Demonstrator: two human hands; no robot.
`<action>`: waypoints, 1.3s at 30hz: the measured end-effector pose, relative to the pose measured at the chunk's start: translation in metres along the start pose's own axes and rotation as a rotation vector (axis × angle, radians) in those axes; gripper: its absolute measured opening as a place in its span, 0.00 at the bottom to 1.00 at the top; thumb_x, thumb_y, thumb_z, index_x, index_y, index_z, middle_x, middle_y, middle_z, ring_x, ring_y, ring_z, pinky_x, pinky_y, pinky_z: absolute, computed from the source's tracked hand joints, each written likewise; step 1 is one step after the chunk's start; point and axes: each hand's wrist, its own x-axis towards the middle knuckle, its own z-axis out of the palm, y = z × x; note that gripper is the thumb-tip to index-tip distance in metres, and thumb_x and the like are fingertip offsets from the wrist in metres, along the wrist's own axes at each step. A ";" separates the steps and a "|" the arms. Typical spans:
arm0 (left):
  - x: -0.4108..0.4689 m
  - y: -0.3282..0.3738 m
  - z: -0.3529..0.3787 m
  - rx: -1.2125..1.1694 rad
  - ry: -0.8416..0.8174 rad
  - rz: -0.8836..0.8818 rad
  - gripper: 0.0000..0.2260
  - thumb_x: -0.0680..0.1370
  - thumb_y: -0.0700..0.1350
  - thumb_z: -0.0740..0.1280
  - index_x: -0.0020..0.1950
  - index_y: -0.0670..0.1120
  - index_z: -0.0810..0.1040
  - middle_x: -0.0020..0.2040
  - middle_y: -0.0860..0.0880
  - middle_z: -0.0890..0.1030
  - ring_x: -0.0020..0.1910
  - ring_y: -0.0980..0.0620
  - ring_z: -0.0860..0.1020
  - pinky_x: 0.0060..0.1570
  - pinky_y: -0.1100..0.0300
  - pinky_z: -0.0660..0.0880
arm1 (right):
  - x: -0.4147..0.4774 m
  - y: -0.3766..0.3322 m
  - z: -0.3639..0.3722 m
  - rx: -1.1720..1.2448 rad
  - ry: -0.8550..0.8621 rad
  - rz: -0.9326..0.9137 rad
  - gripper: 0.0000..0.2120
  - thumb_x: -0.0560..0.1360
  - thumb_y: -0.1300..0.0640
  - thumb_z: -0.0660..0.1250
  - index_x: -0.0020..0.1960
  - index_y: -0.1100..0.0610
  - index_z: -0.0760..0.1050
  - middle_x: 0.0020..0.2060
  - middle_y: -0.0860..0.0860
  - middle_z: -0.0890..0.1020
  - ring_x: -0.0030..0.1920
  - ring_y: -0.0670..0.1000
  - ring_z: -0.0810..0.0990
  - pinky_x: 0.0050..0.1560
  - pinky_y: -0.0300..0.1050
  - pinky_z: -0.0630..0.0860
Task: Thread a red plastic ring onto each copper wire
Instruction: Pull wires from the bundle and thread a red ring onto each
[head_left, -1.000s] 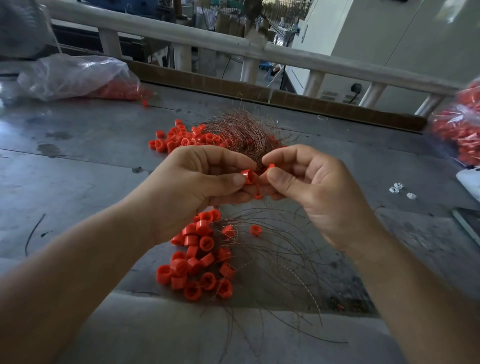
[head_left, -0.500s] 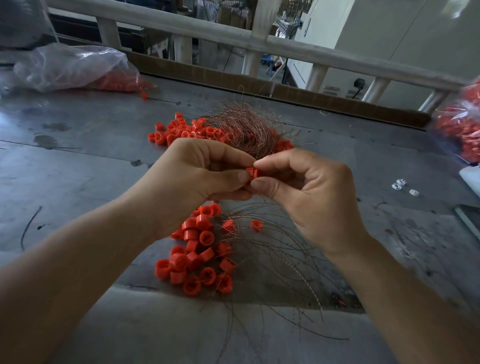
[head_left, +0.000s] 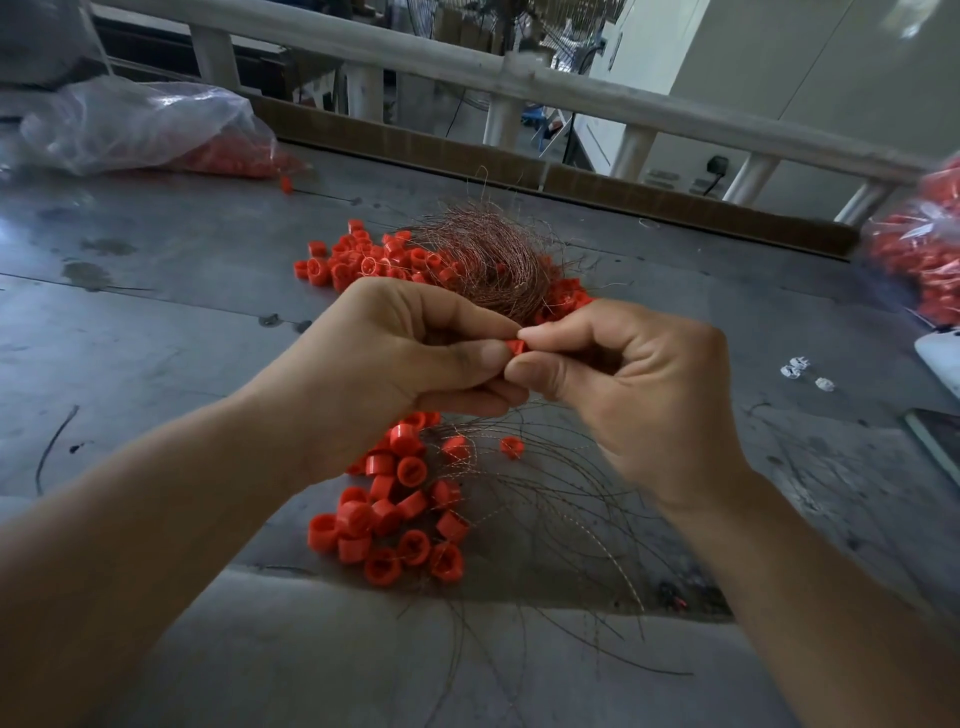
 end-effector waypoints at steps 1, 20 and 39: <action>0.000 0.000 0.000 -0.003 -0.004 -0.003 0.10 0.60 0.41 0.68 0.38 0.45 0.84 0.34 0.44 0.84 0.34 0.51 0.83 0.32 0.66 0.77 | 0.000 0.000 0.000 -0.009 -0.001 -0.014 0.12 0.63 0.54 0.72 0.46 0.53 0.77 0.36 0.40 0.78 0.39 0.41 0.81 0.39 0.31 0.76; -0.001 0.001 -0.004 -0.078 -0.120 -0.021 0.22 0.63 0.42 0.68 0.56 0.45 0.74 0.34 0.43 0.83 0.33 0.50 0.83 0.31 0.64 0.78 | 0.005 0.001 -0.005 -0.012 -0.335 0.074 0.04 0.69 0.50 0.66 0.42 0.42 0.73 0.37 0.42 0.73 0.40 0.39 0.73 0.41 0.30 0.69; -0.008 -0.005 0.008 0.240 -0.087 0.251 0.28 0.65 0.50 0.69 0.63 0.58 0.67 0.37 0.44 0.83 0.34 0.49 0.83 0.34 0.61 0.79 | -0.004 0.005 0.008 -0.195 -0.235 -0.034 0.05 0.67 0.67 0.63 0.40 0.61 0.75 0.36 0.45 0.71 0.37 0.40 0.71 0.39 0.29 0.69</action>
